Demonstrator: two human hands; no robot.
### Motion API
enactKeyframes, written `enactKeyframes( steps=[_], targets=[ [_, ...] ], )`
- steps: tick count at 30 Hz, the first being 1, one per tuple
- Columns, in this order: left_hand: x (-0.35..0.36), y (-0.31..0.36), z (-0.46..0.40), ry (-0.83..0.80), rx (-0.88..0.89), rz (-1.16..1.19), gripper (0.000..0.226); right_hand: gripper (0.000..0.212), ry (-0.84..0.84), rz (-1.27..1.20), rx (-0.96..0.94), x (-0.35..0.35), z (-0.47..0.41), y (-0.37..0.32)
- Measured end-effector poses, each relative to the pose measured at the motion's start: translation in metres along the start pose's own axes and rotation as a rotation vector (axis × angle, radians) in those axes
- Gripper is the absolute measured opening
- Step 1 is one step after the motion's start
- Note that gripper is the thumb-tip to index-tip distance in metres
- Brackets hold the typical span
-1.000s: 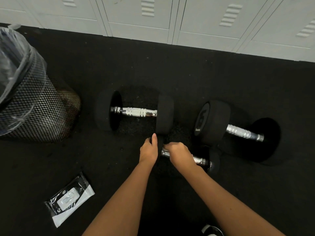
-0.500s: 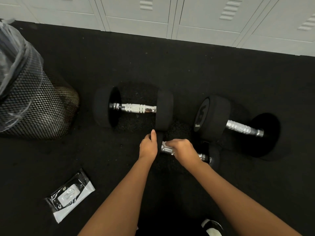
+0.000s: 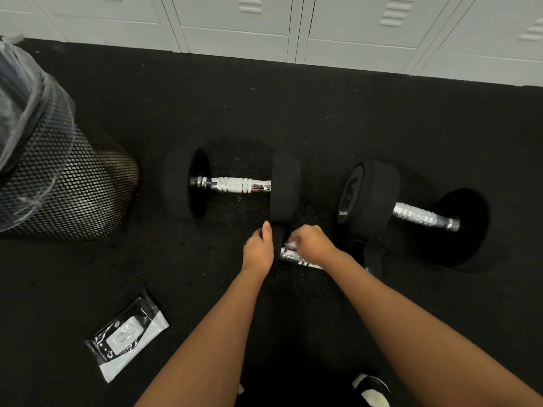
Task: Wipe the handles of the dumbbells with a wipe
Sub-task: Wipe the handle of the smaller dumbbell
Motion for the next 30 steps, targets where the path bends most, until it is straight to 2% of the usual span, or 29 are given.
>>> enactKeyframes(
  steps=[4, 10, 14, 16, 18, 20, 25, 28, 30],
  targets=[
    [-0.001, 0.001, 0.001, 0.001, 0.009, -0.003, 0.055, 0.024, -0.094, -0.027, 0.044, 0.004, -0.012, -0.005],
    [-0.001, 0.001, 0.002, -0.013, 0.004, -0.009, 0.056, 0.035, 0.073, -0.111, 0.036, -0.004, 0.006, 0.002],
    [0.003, -0.005, 0.0, -0.029, 0.01, -0.002, 0.061, 0.031, 0.181, 0.142, -0.066, 0.006, 0.027, -0.022],
    [0.001, -0.005, 0.005, -0.01, 0.05, 0.022, 0.06, 0.044, 0.167, 0.21, -0.181, 0.021, 0.046, -0.019],
    [-0.002, -0.004, 0.011, 0.032, 0.126, 0.031, 0.056, 0.062, 0.319, 0.239, -0.372, 0.021, 0.065, -0.012],
    [-0.005, -0.001, 0.018, 0.063, 0.229, 0.011, 0.052, 0.07, 0.482, 0.241, -0.393, 0.017, 0.068, 0.002],
    [-0.004, 0.007, 0.028, 0.019, 0.398, -0.064, 0.048, 0.067, 0.516, 0.254, -0.449, 0.021, 0.075, -0.024],
    [-0.005, 0.009, 0.031, 0.003, 0.443, -0.106, 0.05, 0.064, 0.482, 0.317, -0.532, 0.026, 0.082, -0.014],
    [-0.006, 0.01, 0.032, 0.017, 0.462, -0.114, 0.049, 0.066, 0.502, 0.295, -0.493, 0.019, 0.08, -0.004]
  ],
)
Point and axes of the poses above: each hand's wrist, its own z-axis away from the middle knuckle, its own x-axis out of the palm, y = z × x, the point moved 7 cm from there along -z, towards the middle knuckle, and after that the axes turned 3 degrees about y, right-handed, at the moved point
